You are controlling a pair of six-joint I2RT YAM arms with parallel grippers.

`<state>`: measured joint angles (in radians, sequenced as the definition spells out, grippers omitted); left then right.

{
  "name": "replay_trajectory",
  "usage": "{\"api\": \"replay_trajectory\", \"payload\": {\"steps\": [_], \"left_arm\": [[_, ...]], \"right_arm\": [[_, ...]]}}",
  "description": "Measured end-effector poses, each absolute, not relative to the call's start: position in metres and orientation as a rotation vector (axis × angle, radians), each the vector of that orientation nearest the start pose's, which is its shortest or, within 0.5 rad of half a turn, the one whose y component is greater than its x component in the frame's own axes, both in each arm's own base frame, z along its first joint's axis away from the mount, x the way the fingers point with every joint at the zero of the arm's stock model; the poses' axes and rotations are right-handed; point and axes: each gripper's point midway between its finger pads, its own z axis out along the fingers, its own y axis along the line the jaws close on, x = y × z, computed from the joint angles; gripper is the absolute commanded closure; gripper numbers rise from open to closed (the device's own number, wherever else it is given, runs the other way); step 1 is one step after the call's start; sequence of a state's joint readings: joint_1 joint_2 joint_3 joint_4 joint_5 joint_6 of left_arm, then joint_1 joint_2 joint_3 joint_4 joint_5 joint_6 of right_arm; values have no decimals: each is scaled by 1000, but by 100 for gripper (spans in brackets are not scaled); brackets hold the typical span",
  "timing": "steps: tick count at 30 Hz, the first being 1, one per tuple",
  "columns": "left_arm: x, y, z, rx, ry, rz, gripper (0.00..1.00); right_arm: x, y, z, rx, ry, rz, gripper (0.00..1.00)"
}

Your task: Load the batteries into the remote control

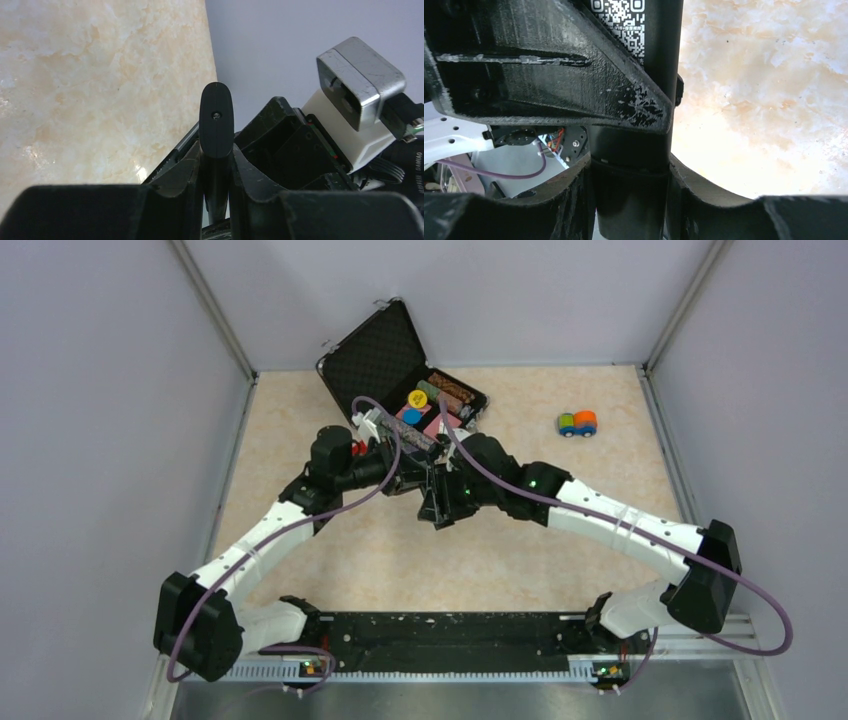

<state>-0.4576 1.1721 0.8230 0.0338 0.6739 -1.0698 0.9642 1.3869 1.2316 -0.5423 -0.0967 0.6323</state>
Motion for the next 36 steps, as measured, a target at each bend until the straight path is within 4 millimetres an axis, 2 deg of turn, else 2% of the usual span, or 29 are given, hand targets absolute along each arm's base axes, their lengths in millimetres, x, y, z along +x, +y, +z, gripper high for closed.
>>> {"api": "replay_trajectory", "payload": {"steps": [9, 14, 21, 22, 26, 36], "left_arm": [[247, -279, 272, -162, 2116, -1691, 100], [250, -278, 275, -209, 2097, -1728, 100], [252, -275, 275, -224, 2094, -1731, 100], [252, -275, 274, -226, 2093, -1730, 100], [253, -274, 272, -229, 2098, -1725, 100], [255, -271, 271, -239, 2096, -1719, 100]], "right_arm": [[188, 345, 213, -423, 2416, 925, 50], [189, 345, 213, -406, 2419, 925, 47], [194, 342, 215, -361, 2424, 933, 30], [195, 341, 216, -351, 2423, 936, 26], [196, 339, 222, -339, 2414, 956, 21], [195, 341, 249, -305, 2356, 1072, 18]]}}
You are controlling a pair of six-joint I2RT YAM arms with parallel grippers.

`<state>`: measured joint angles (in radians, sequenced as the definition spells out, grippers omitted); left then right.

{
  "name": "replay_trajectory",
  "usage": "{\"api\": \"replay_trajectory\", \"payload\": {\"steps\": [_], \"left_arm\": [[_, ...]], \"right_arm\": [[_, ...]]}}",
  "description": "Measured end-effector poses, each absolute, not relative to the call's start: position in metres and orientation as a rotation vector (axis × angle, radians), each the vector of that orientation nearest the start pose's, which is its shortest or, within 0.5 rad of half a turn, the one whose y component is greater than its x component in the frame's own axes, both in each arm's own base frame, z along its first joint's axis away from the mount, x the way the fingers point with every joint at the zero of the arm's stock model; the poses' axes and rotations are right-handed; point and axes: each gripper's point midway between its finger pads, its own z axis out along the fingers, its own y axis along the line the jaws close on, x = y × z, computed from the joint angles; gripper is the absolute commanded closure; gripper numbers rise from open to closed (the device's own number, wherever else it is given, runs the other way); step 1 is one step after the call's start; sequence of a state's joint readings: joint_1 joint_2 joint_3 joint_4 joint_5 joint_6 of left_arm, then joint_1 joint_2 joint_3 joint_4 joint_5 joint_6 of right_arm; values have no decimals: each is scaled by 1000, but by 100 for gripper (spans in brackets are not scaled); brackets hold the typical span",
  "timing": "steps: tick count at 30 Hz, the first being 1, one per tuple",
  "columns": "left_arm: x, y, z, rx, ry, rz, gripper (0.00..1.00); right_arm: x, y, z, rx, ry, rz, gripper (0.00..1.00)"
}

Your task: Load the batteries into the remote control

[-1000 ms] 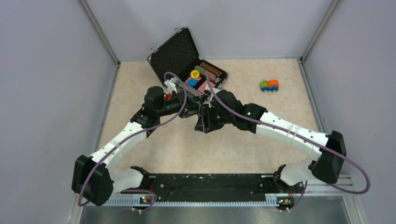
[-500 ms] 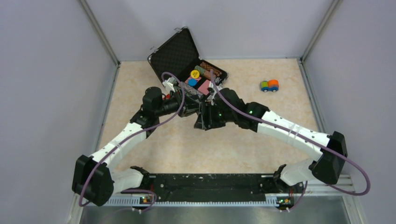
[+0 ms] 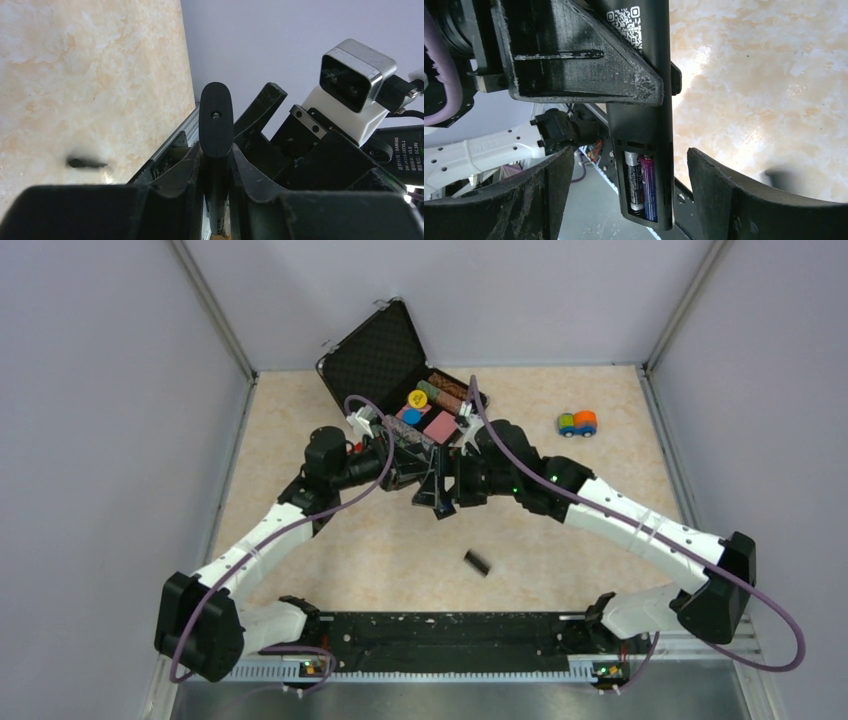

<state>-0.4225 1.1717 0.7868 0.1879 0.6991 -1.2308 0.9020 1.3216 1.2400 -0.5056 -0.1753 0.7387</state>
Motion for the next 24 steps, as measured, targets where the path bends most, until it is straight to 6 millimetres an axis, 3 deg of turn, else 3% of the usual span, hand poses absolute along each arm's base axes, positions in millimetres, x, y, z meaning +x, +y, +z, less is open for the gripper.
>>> {"api": "replay_trajectory", "payload": {"steps": [6, 12, 15, 19, 22, 24], "left_arm": [[261, -265, 257, -252, 2125, -1634, 100], [276, -242, 229, -316, 2176, -1467, 100], [278, -233, 218, -338, 2194, -1402, 100], [275, -228, 208, -339, 2223, -1359, 100], [272, -227, 202, -339, 2246, -1342, 100], [271, -226, 200, -334, 2256, -1333, 100]], "right_arm": [[200, 337, 250, -255, 2340, 1081, 19], [207, 301, 222, -144, 2378, 979, 22], [210, 272, 195, -76, 2422, 868, 23], [207, 232, 134, -16, 2551, 619, 33], [201, 213, 93, -17, 2662, 442, 41], [198, 205, 76, -16, 2712, 361, 46]]}}
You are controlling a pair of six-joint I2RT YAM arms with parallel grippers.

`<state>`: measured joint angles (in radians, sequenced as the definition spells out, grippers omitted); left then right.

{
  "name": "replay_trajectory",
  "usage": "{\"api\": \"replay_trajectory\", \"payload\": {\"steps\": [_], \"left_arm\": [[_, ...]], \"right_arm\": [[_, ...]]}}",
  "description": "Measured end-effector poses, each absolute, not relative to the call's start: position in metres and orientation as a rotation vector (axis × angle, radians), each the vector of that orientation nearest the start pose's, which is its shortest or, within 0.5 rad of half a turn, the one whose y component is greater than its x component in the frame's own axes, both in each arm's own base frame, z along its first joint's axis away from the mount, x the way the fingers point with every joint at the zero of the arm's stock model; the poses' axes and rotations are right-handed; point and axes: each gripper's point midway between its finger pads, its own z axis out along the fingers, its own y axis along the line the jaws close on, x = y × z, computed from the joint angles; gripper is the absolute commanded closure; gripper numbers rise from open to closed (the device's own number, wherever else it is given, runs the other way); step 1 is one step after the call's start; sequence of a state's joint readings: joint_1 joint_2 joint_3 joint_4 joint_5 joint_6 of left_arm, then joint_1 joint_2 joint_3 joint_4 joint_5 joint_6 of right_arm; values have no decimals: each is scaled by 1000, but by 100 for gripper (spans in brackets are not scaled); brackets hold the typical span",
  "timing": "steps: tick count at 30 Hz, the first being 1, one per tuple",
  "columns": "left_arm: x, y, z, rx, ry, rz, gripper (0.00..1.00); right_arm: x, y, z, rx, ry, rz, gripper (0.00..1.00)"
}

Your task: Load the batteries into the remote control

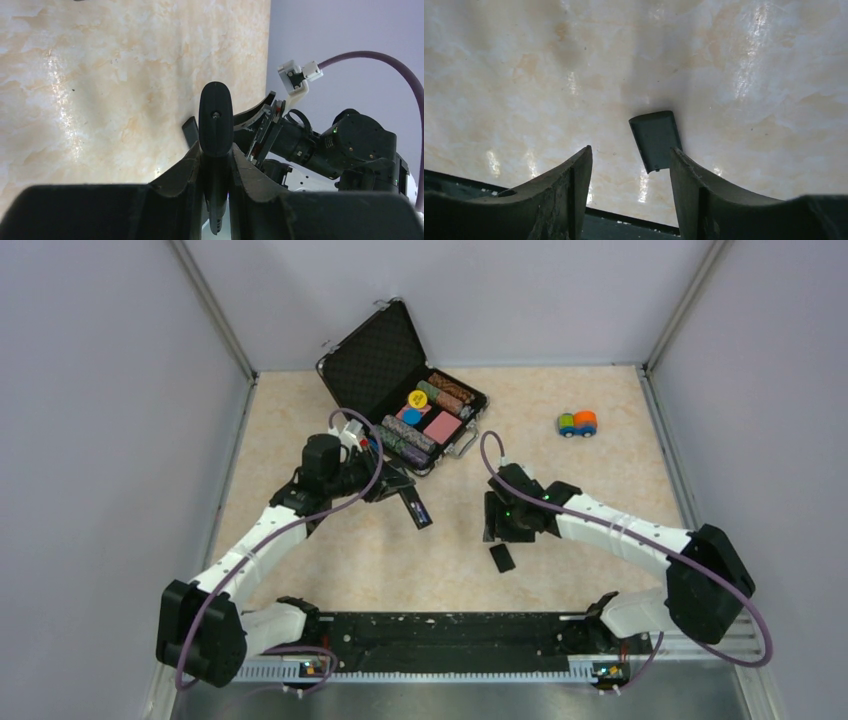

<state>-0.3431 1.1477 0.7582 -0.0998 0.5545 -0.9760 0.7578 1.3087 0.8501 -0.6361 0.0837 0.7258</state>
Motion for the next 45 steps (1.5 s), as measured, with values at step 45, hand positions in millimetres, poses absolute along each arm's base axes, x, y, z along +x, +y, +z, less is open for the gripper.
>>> {"api": "replay_trajectory", "payload": {"steps": [45], "left_arm": [[270, -221, 185, -357, 2276, -1294, 100]], "right_arm": [[210, 205, 19, 998, 2605, 411, 88]]}}
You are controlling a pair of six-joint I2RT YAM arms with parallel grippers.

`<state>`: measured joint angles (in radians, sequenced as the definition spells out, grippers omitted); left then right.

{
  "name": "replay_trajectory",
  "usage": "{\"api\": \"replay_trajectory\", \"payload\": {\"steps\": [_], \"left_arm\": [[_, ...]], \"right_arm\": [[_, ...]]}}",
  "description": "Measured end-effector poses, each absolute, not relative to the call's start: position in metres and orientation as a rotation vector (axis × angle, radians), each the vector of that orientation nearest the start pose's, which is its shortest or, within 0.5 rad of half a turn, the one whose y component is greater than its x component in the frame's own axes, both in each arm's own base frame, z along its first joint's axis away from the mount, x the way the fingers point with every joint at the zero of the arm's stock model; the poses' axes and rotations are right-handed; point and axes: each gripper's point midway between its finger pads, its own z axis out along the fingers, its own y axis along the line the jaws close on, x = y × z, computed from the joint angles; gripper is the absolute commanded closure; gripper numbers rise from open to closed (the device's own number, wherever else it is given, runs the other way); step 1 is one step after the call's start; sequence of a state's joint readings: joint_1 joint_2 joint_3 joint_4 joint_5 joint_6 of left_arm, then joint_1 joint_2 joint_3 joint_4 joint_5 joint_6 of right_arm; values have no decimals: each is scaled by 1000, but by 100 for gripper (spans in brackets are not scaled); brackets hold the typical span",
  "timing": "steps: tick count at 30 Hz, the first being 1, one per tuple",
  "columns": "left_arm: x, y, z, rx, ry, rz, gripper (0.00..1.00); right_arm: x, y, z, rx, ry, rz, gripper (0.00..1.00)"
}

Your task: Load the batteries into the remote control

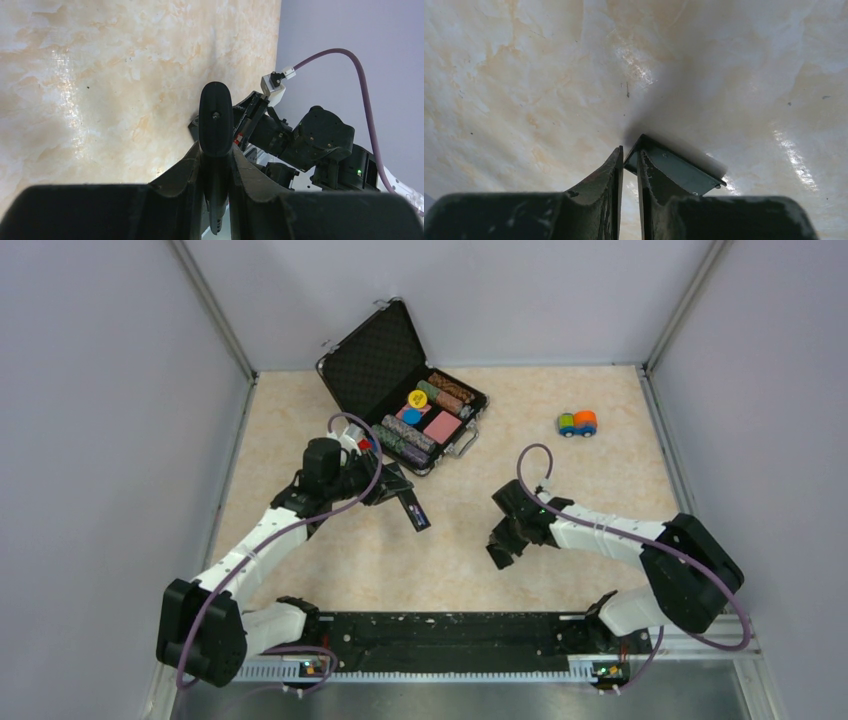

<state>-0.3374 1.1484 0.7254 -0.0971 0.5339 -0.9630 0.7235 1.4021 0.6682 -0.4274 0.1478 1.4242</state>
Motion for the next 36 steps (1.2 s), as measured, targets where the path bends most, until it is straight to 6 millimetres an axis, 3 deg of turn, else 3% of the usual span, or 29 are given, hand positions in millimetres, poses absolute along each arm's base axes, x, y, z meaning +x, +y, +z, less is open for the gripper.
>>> {"api": "replay_trajectory", "payload": {"steps": [3, 12, 16, 19, 27, 36], "left_arm": [[271, -221, 185, -360, 2276, -1294, 100], [271, -221, 185, -367, 2276, -1297, 100], [271, -222, 187, -385, 2272, -1313, 100], [274, -224, 193, -402, 2250, -1339, 100], [285, -228, 218, -462, 2089, -1460, 100], [299, -230, 256, -527, 1795, -1599, 100]], "right_arm": [[210, 206, 18, 1010, 2603, 418, 100], [210, 208, 19, 965, 2615, 442, 100], [210, 211, 33, 887, 2611, 483, 100], [221, 221, 67, 796, 2551, 603, 100], [240, 249, 197, 517, 2274, 973, 100], [229, 287, 322, 178, 1933, 1398, 100]]}}
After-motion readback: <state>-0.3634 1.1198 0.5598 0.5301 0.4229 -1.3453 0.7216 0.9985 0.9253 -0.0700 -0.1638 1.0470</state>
